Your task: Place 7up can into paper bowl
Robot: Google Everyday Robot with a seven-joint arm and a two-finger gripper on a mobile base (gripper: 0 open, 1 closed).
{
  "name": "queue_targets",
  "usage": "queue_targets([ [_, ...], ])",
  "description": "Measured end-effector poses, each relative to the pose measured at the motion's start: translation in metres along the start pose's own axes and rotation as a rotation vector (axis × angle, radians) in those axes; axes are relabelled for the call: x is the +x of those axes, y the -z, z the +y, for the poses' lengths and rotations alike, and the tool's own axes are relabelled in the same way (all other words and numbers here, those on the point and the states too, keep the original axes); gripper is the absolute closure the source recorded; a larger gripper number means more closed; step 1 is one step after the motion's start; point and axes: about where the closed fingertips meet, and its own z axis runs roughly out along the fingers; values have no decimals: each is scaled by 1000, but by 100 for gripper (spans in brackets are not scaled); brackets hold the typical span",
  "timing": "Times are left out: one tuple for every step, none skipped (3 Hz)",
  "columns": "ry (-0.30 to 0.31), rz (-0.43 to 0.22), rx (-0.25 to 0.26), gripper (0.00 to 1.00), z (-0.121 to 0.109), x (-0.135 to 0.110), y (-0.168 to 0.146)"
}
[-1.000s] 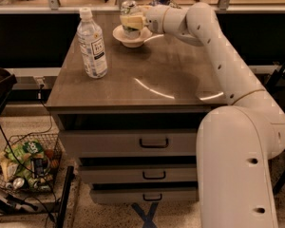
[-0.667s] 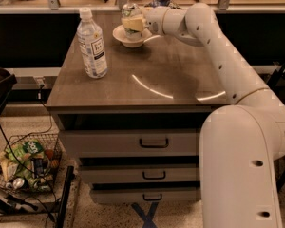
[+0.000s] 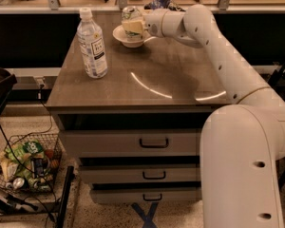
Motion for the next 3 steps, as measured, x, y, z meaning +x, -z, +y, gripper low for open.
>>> queue_targets([
  [-1, 0, -4, 52, 2, 1, -3],
  [-2, 0, -9, 28, 4, 1, -6],
  [-3, 1, -14, 5, 7, 2, -9],
])
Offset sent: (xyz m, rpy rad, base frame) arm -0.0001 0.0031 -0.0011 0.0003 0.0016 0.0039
